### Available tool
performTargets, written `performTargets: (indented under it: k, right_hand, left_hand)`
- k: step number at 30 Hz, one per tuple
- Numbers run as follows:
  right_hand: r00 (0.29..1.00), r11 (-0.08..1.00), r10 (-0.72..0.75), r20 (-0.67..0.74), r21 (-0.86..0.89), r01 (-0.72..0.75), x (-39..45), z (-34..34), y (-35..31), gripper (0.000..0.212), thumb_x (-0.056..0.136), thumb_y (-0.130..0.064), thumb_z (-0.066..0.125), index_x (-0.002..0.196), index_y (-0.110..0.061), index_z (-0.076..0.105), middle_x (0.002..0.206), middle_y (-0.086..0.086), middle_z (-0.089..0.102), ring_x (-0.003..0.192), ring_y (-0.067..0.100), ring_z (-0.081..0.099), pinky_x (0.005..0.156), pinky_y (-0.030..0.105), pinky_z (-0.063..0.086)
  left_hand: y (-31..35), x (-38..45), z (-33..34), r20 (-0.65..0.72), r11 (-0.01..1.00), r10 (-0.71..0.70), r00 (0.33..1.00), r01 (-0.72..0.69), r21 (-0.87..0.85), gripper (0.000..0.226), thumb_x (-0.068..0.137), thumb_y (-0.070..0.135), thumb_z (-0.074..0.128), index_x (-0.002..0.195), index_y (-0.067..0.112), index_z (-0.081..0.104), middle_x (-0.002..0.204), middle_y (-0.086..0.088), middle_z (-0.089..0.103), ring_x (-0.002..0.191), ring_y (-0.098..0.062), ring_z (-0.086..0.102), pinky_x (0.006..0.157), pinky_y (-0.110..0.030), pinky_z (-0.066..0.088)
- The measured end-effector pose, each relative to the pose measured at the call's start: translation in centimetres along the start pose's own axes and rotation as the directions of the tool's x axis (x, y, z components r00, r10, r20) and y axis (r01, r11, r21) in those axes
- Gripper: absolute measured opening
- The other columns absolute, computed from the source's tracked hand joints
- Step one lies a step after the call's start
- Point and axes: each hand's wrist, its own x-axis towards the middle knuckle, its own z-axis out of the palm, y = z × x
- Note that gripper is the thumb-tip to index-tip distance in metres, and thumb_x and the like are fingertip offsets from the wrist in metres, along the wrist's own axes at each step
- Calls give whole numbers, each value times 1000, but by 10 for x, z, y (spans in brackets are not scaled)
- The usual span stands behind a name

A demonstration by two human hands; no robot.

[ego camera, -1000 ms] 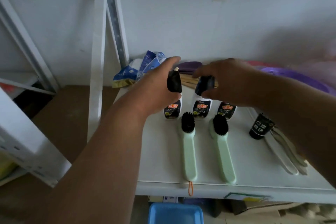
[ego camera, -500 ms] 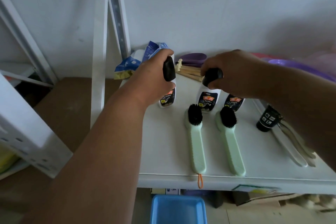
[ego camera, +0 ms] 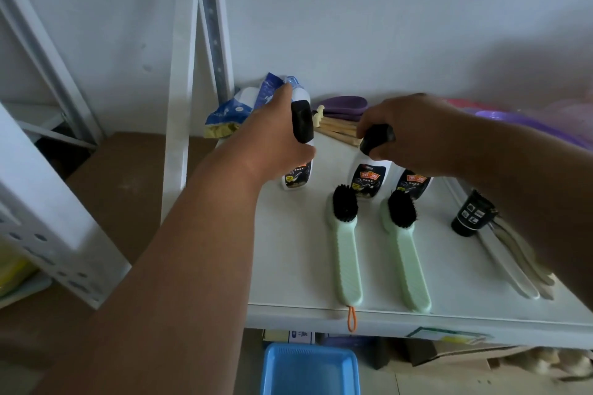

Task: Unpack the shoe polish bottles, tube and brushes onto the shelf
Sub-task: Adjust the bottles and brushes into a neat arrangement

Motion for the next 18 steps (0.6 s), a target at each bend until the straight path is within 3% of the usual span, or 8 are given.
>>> performTargets:
  k: [2,5,7,10,12,15,18]
  right_hand:
    - [1000,1000,-4,-4,-15,4,0,0,-1,26,82,-32,76,103,-47,67,78,-30,59,70,-9,52,54,16,34]
    - [1000,999,-18,15,-49,19,2,-1,-4,25,83,-30,76,102,-44,67,78,-29,59,71,-10,50,55,15,31]
    - [999,998,-34,33,-60,36,2,-2,-6,24,84,-28,75,102,-42,68,81,-28,61,75,-8,53,57,15,32]
    - [999,999,-29,45,-35,30,4,-3,-7,26,83,-27,76,104,-41,69,88,-22,66,75,-2,57,56,19,37]
    - [999,1000,5,54,1,-5,5,-6,-7,29,83,-26,78,107,-41,69,91,-19,67,72,-1,58,56,21,43]
    - [998,999,26,65,-26,-24,10,-9,-5,38,82,-27,81,116,-35,67,103,-11,67,92,18,62,79,35,53]
    - [996,998,54,69,-28,-52,18,-13,-5,43,81,-29,82,120,-28,62,107,-3,64,97,24,60,84,41,54]
  left_hand:
    - [4,0,-4,-45,1000,9,999,-8,9,65,83,33,75,140,32,44,113,8,61,100,-21,59,64,-22,41]
    - [7,0,-7,-71,999,41,997,-40,14,54,85,33,71,135,34,51,113,6,67,100,-23,64,75,-32,51]
    - [6,0,-7,-71,997,65,995,-63,33,45,89,30,70,132,29,57,113,5,67,101,-22,63,75,-33,50]
    - [-1,3,-5,-73,997,79,994,-78,10,44,91,29,72,133,28,59,113,10,63,100,-16,59,69,-13,39]
    - [-2,5,-4,-58,997,79,995,-80,-8,53,91,30,72,141,32,55,116,13,58,102,-13,57,67,-11,34]
    - [-5,8,-1,-55,995,97,994,-99,-28,54,91,28,73,140,37,54,119,16,60,103,-11,61,67,-10,35]
    - [-10,10,1,-65,992,116,991,-118,-35,47,89,26,74,131,37,57,115,13,65,92,-7,65,61,-9,39]
